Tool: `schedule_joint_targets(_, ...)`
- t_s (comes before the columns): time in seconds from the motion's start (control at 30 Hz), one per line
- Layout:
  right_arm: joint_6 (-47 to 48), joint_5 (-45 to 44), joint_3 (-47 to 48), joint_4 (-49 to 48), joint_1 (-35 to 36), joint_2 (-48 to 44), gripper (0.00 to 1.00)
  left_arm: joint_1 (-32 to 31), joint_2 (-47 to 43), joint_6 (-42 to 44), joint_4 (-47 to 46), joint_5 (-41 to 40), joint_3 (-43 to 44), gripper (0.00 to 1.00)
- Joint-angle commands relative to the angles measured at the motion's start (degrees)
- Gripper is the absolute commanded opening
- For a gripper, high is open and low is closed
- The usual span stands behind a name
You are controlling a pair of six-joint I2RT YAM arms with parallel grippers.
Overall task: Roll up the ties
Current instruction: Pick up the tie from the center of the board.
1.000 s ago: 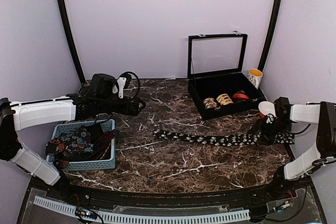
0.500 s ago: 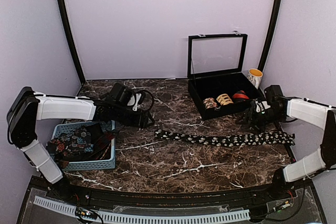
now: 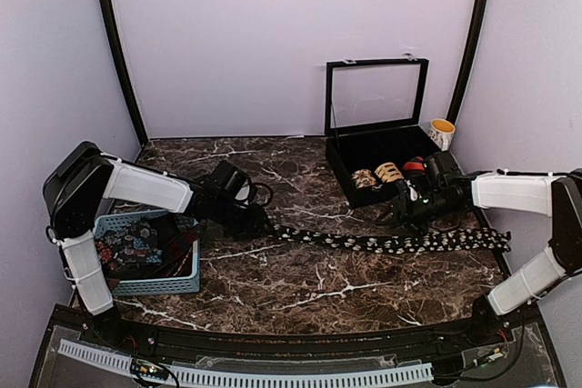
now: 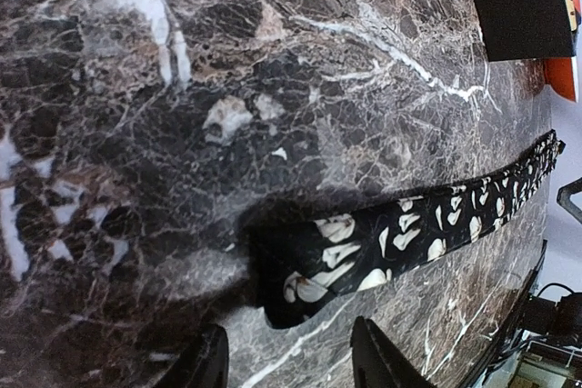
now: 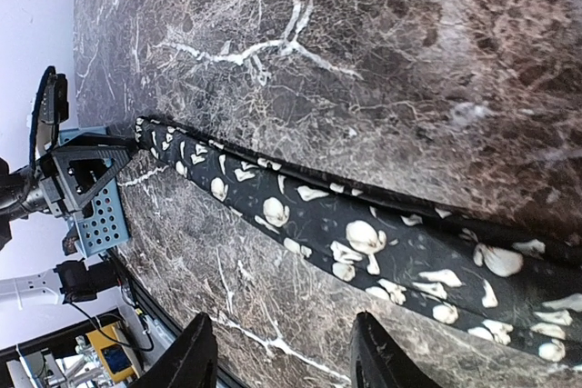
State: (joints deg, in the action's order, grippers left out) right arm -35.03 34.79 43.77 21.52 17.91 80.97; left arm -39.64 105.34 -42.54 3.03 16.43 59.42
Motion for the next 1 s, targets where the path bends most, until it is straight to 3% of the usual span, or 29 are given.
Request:
schedule_joint_targets(0.0,-1.16,0.45,3.46,-2.73,2.06,3.08,0.49,0.09,1.95,-3.15,-2.97,4.28,2.23,0.47)
schedule_joint_targets(0.17,-1.49,-0.38,7.46,-1.89,4.79,7.27,0.44,0.09,2.85,-3.46,-5.17,4.24,2.98,0.41)
schedule_joint_targets(0.47,-2.48,1.96,13.83,-4.53,8.83,14.97,0.32,-0.82,-1.20,-1.43,-6.03,2.50,1.82,0.01)
schedule_joint_targets(0.7,-3.25,5.41,21.73,-5.30,14.33,23.47,0.26,-2.63,-6.44,0.36,2.44,-6.64,1.74,0.00)
schedule_joint_targets(0.97,-4.86,1.46,31.34,-7.86,20.76,35.14,0.23,-3.21,-11.49,6.07,4.87,-7.13,-1.02,0.00)
